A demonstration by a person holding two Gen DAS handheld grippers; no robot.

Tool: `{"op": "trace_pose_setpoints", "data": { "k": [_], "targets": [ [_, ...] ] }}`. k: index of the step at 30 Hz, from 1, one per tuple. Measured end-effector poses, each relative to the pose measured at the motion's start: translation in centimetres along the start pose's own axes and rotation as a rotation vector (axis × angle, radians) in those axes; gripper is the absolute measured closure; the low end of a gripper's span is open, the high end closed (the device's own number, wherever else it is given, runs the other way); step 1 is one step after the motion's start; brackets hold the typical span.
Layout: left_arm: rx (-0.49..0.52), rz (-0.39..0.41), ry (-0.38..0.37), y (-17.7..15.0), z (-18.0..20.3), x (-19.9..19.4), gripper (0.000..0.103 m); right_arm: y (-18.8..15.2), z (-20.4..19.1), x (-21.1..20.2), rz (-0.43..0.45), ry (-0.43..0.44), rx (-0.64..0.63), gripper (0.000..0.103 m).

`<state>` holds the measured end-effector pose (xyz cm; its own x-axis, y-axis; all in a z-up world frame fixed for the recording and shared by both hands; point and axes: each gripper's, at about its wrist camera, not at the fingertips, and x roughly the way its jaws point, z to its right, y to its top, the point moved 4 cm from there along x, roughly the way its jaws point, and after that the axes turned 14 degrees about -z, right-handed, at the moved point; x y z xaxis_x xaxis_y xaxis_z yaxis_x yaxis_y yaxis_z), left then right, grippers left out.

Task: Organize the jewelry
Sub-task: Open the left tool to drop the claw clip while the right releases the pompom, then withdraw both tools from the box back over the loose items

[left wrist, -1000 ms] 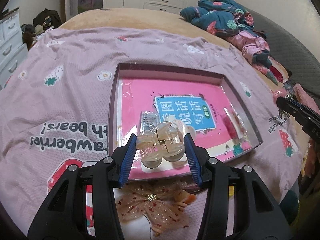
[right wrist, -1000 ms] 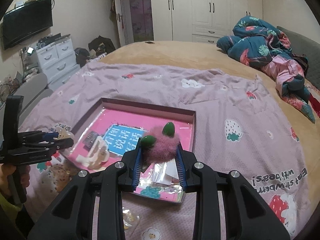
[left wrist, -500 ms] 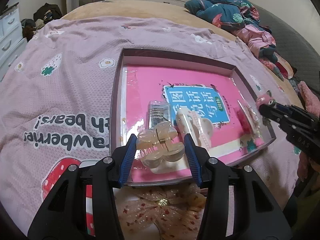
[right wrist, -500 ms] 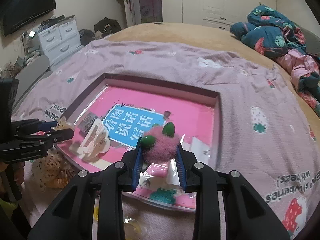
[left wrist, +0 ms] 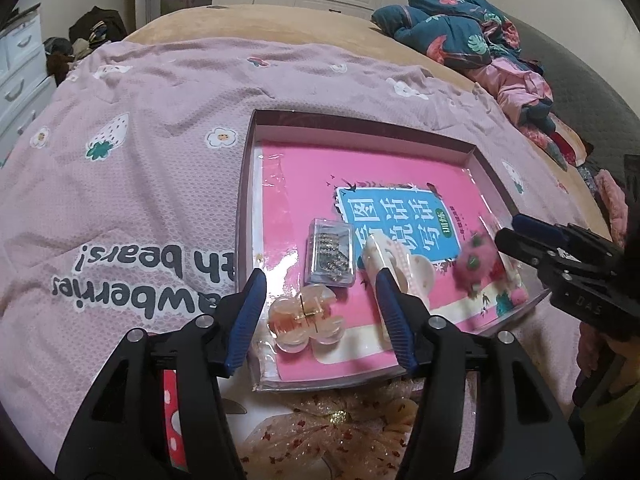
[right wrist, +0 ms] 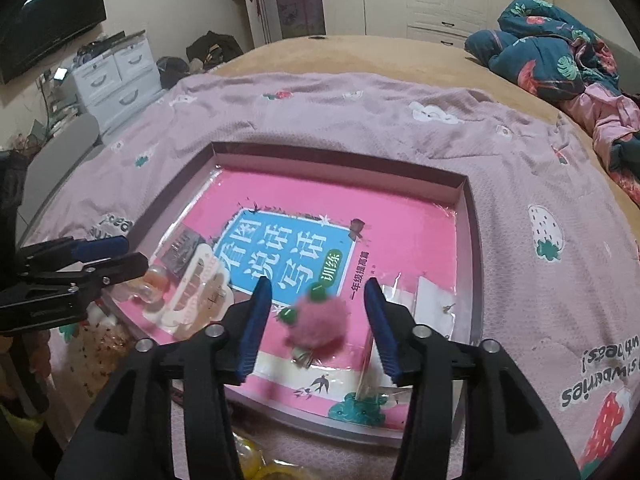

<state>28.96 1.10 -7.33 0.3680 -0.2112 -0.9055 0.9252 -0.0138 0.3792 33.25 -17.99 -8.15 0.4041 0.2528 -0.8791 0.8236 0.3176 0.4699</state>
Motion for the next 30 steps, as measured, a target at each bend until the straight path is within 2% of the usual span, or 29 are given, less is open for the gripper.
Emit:
{"op": "trace_pose_setpoints", "data": {
  "k": [6,9,14,19,21,23,30],
  "targets": [
    [-0.023,0.009,-0.009,-0.4,-0.4,-0.8,0.048,-1.0,0.3,-3.0,0.059,0.002,0.017,0.03],
    [-0.026,0.015,-0.01,-0.7,-0.4,-1.4,0.047,-1.8,0.7,-4.9,0.098,0.002,0.035,0.022],
    [-0.033,0.036,-0.012,-1.4,-0.3,-3.0,0.038,-3.0,0.9,-7.5,0.143,-0.002,0.042,0.013],
    [-0.034,0.064,-0.009,-2.0,0.1,-5.0,0.026,-3.7,0.9,-10.1,0.194,-0.014,0.05,0.012],
    [-0.036,0.074,-0.015,-2.2,0.2,-5.7,0.025,-3.8,0.9,-11.1,0.212,-0.012,0.053,0.012],
    [-0.041,0.09,-0.021,-2.5,0.4,-6.7,0.017,-4.0,0.9,-11.9,0.225,-0.015,0.053,0.012],
    [-0.036,0.132,-0.022,-3.1,1.0,-9.2,0.01,-4.6,0.5,-14.6,0.274,-0.019,0.043,0.012]
  ]
}}
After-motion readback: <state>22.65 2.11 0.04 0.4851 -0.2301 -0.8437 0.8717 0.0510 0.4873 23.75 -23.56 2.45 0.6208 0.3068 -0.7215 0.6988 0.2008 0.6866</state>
